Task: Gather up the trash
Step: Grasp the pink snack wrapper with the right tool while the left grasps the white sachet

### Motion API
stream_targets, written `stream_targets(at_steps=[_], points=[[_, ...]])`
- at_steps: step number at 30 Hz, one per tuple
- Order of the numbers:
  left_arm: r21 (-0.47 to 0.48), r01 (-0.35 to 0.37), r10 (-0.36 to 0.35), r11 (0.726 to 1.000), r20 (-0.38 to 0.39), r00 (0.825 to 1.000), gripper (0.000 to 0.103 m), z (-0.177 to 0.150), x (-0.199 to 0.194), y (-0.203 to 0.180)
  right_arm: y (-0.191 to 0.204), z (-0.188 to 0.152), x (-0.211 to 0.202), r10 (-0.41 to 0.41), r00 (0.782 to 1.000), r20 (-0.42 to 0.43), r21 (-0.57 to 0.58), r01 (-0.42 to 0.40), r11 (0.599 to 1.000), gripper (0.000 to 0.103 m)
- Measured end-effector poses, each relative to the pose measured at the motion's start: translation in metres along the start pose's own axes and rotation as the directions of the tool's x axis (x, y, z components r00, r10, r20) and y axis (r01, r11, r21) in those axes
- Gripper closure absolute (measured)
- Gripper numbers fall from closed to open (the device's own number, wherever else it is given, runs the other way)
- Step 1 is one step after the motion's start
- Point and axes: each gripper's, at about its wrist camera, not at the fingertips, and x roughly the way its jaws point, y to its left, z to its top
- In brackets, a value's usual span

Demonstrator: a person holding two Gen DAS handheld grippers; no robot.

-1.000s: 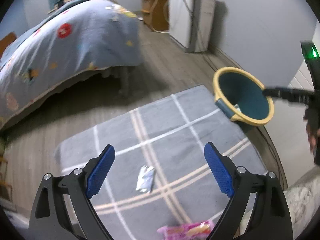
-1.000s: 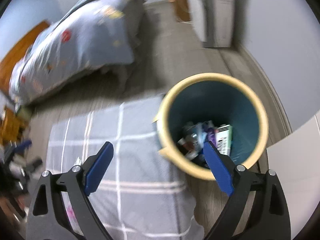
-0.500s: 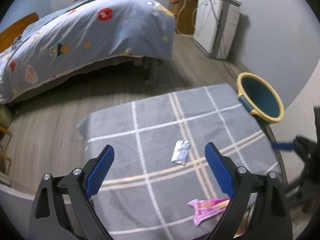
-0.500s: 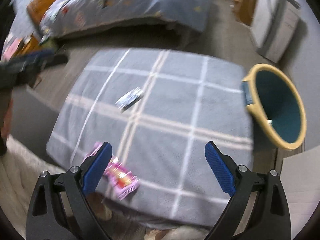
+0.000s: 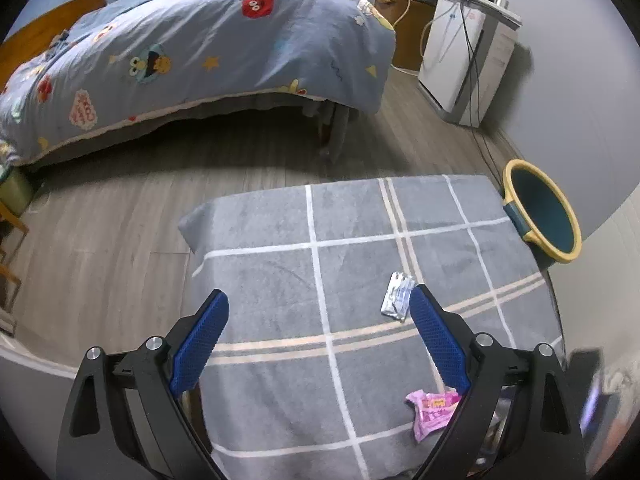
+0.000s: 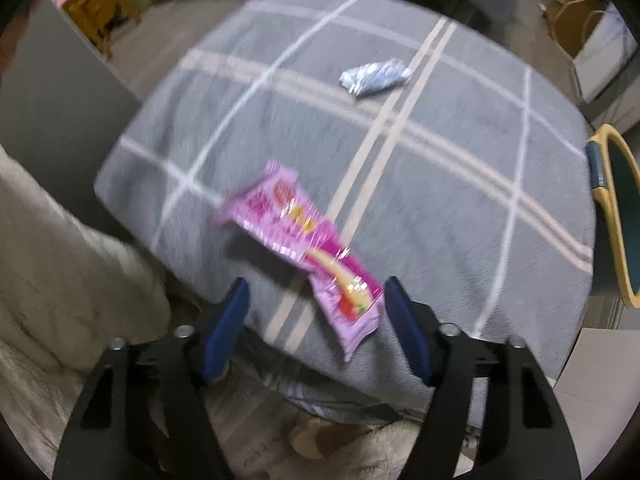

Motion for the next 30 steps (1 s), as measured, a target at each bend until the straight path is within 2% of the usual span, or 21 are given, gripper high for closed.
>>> stream_targets(at_steps=[1, 2, 3, 5, 6, 11, 17, 24, 26, 30], points=[[-0.003, 0.003, -0.003, 1.000, 0.002, 1.000, 0.012, 0.000, 0.000, 0.000, 0.002, -0.001, 0.004, -0.009, 1.000, -0.013, -0.017, 0.009, 1.000, 0.046], [-0.006, 0.007, -0.007, 1.000, 0.004, 1.000, 0.012, 0.001, 0.000, -0.001, 0.005, -0.002, 0.008, -0.015, 1.000, -0.022, -0.031, 0.015, 0.999, 0.054], [-0.007, 0.013, -0.013, 1.000, 0.005, 1.000, 0.012, 0.001, 0.000, -0.001, 0.006, -0.002, 0.011, -0.019, 0.999, -0.032, -0.045, 0.018, 0.999, 0.068], [-0.004, 0.018, -0.018, 1.000, -0.001, 1.000, 0.012, 0.002, 0.003, -0.003, 0.007, 0.000, 0.014, -0.025, 0.999, -0.040, -0.057, 0.023, 0.998, 0.085], [-0.002, 0.019, -0.019, 1.000, -0.004, 1.000, 0.012, 0.002, 0.004, -0.004, 0.006, 0.001, 0.013, -0.019, 0.999, -0.039, -0.052, 0.017, 0.998, 0.088], [0.023, 0.024, -0.023, 0.999, -0.033, 0.999, 0.012, 0.002, 0.016, -0.013, -0.014, 0.009, 0.000, -0.014, 1.000, -0.006, 0.011, 0.014, 1.000, 0.090], [0.084, 0.011, -0.003, 0.996, -0.099, 0.995, 0.012, 0.000, 0.044, -0.032, -0.063, 0.022, -0.026, -0.027, 0.999, 0.044, 0.133, 0.021, 0.991, 0.090], [0.081, 0.043, -0.030, 0.996, -0.162, 0.986, 0.012, -0.008, 0.090, -0.056, -0.114, 0.049, -0.070, -0.115, 0.986, 0.120, 0.154, 0.096, 0.983, 0.090], [0.104, 0.043, -0.024, 0.994, -0.174, 0.984, 0.012, -0.012, 0.105, -0.066, -0.133, 0.054, -0.081, -0.120, 0.984, 0.135, 0.173, 0.095, 0.980, 0.090], [0.196, 0.052, -0.011, 0.979, -0.204, 0.979, 0.023, -0.018, 0.127, -0.087, -0.163, 0.062, -0.086, -0.140, 0.975, 0.172, 0.229, 0.099, 0.968, 0.090]])
